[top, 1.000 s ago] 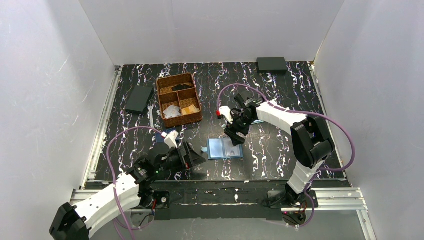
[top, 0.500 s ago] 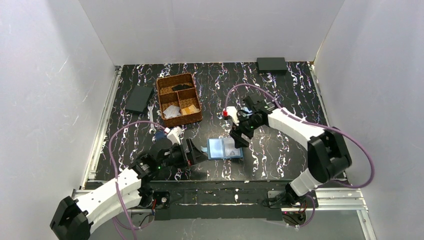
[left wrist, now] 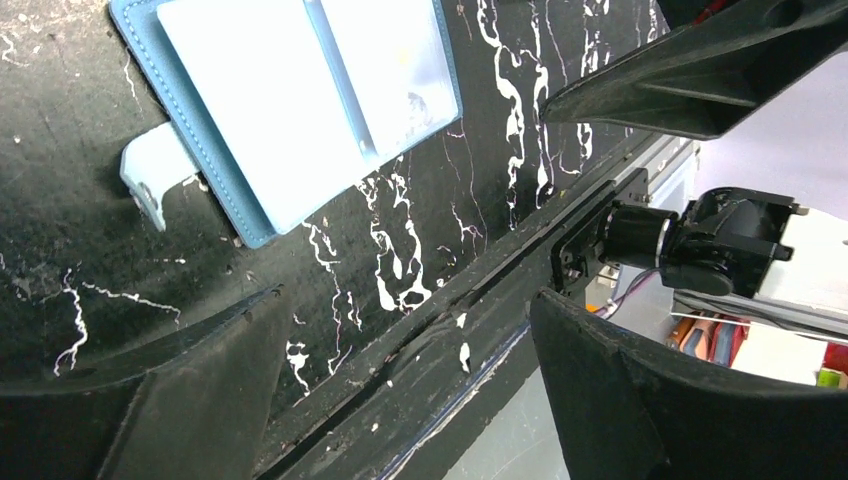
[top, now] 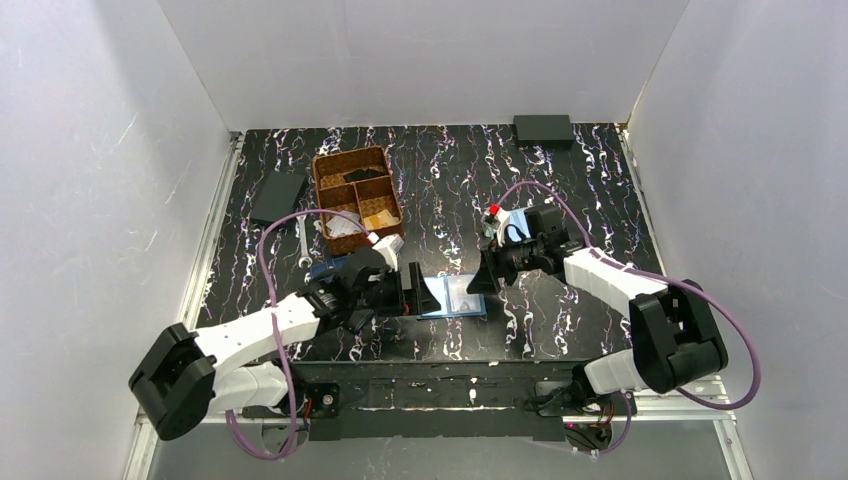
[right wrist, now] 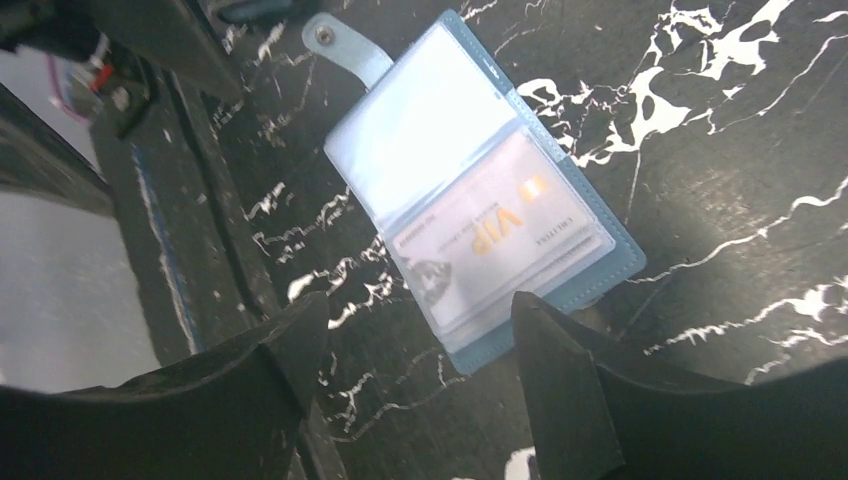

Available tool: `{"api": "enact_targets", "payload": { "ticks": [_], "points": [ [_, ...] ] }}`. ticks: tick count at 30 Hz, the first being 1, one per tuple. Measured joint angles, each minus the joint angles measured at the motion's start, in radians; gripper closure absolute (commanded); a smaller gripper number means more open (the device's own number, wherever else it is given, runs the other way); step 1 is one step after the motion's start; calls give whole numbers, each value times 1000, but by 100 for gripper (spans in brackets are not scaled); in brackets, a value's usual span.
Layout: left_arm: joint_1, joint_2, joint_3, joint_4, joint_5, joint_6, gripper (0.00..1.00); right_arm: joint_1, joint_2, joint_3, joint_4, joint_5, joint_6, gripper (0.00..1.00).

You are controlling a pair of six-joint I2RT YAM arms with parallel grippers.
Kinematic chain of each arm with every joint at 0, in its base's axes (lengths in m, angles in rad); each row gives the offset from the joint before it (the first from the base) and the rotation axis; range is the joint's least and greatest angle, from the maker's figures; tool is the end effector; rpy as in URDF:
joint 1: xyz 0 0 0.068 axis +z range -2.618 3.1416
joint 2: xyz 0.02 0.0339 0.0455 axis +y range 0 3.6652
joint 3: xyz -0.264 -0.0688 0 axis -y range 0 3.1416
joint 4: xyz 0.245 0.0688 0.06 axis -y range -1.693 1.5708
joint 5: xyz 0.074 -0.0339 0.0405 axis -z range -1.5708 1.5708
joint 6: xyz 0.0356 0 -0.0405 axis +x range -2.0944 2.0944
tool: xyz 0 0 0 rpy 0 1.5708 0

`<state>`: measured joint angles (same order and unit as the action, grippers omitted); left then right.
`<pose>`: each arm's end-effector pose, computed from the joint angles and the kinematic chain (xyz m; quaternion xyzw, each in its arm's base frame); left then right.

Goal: Take the credit cards out of the card holder
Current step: Remove the credit card from the card holder.

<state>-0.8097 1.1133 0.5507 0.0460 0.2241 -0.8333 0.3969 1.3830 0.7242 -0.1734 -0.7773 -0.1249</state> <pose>0.1578 -0.1772 0.2167 0.0461 0.8595 -0.4318 0.2697 0.2376 0.1267 0.1968 -0.3548 0.7985 0.3954 0.2830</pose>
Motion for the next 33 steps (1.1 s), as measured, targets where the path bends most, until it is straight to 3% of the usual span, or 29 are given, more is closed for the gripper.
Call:
{"api": "enact_targets", "payload": {
  "ticks": [8,15,33],
  "points": [
    [-18,142,69,20,-21,22,22,-11,69,-39,212,-38,258,43],
    [-29,212,87,30,-35,27,23,-11,103,-53,267,-13,334,54],
    [-43,349,139,93,-41,29,25,-25,159,-64,290,76,369,57]
  ]
}}
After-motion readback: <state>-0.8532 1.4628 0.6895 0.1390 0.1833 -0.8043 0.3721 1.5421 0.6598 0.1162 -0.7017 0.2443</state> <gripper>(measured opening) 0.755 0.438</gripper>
